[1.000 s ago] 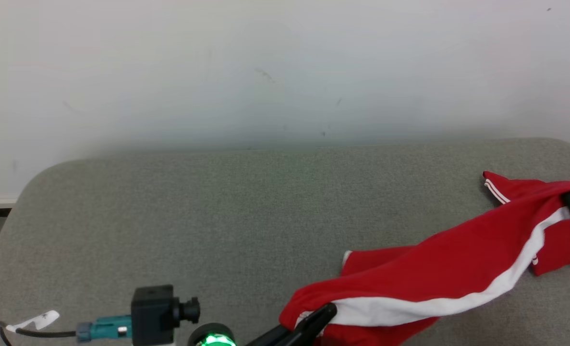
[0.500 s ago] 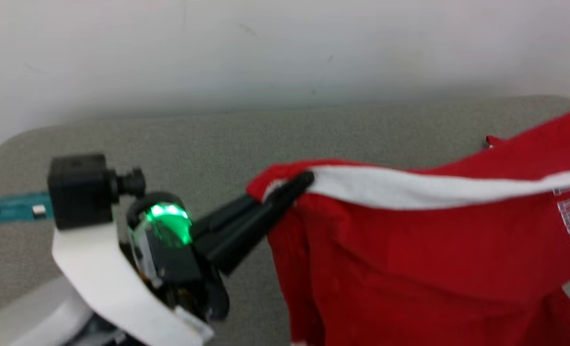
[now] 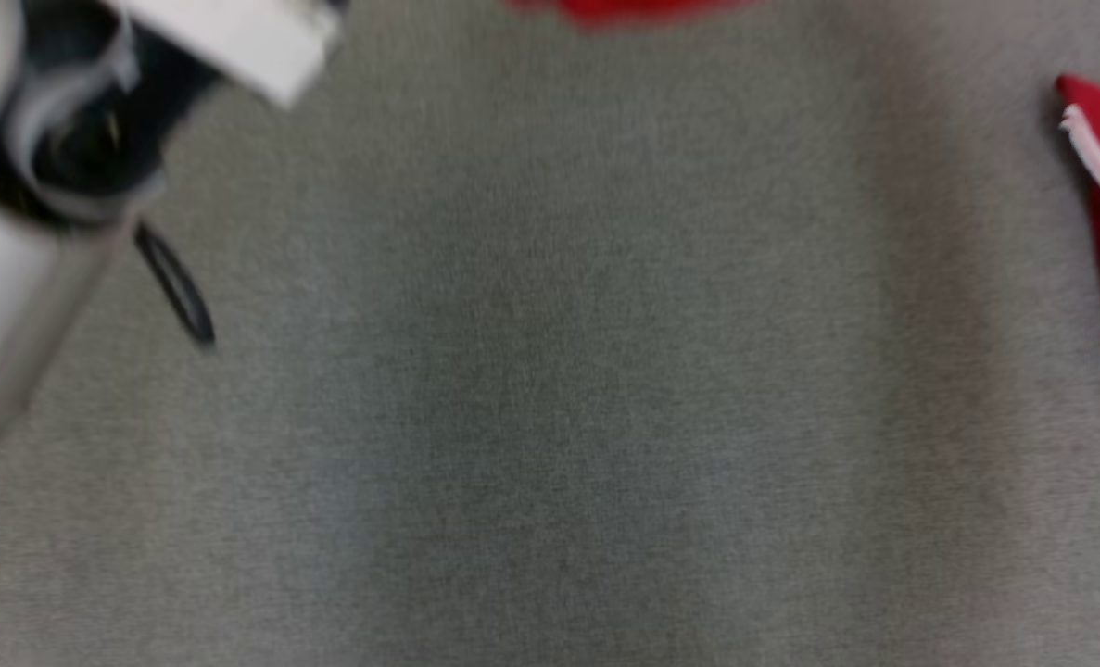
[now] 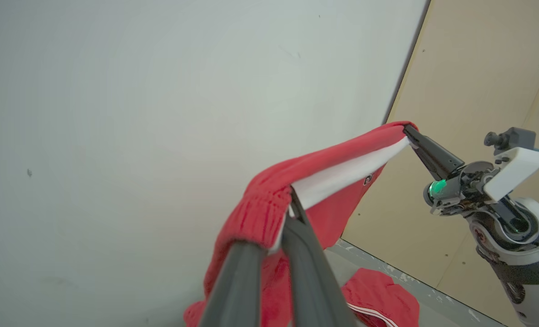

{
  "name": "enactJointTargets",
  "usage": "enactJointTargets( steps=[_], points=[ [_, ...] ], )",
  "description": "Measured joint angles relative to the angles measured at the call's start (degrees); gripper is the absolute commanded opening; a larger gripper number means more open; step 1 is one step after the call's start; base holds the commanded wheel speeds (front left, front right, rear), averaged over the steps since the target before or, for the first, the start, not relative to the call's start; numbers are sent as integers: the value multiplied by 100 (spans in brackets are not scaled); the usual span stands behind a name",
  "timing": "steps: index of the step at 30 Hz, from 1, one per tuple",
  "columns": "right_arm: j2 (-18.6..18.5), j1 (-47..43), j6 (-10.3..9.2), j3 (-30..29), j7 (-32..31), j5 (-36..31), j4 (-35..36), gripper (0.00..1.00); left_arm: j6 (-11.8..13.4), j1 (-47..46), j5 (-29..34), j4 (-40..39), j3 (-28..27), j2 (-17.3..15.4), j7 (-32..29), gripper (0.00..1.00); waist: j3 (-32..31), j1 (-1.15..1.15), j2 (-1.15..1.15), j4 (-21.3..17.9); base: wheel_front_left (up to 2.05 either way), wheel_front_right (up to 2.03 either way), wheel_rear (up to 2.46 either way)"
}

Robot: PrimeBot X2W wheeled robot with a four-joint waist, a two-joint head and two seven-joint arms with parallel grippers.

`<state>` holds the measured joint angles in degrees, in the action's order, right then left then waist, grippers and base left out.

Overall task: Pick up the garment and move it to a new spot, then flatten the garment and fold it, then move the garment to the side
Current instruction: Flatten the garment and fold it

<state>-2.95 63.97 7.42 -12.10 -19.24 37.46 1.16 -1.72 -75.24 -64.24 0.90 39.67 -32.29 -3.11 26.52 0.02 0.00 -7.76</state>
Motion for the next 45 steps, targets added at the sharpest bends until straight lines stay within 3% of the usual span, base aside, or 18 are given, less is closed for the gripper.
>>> enactJointTargets(
  steps=[6,10,13,18,23,27,35,45],
  points=[
    [9,1049,7,147,818,-116,-1177,0,-377,-1160,604,1605,67,572,559,0,831,1,0,34,0,0,0],
    [20,769,7,408,1236,-4,-1595,0,-534,-1119,743,2319,357,804,1023,0,1190,1,0,69,0,0,0],
    [26,24,5,572,1519,141,-1683,0,-560,-625,714,2531,699,875,1270,0,1214,1,0,99,0,0,0],
    [14,-1553,5,942,1793,289,-1327,0,-567,554,489,2050,1414,616,1589,0,937,-2,0,66,0,0,0],
    [-89,-3116,5,1067,1829,415,-894,0,-567,1779,342,1573,1790,293,1769,0,507,-2,0,58,0,0,0],
    [-240,-4184,5,1106,1835,500,-580,0,-572,2668,419,1321,1731,291,1815,0,89,-2,0,86,0,0,0],
    [-459,-6144,7,1098,1674,470,8,0,-521,4893,600,702,1217,604,1819,0,-856,-3,0,138,0,0,0],
    [-407,-8245,7,948,1376,798,745,0,-220,6760,733,-133,1360,414,1823,0,-1764,-5,0,167,0,0,0]
  ],
)
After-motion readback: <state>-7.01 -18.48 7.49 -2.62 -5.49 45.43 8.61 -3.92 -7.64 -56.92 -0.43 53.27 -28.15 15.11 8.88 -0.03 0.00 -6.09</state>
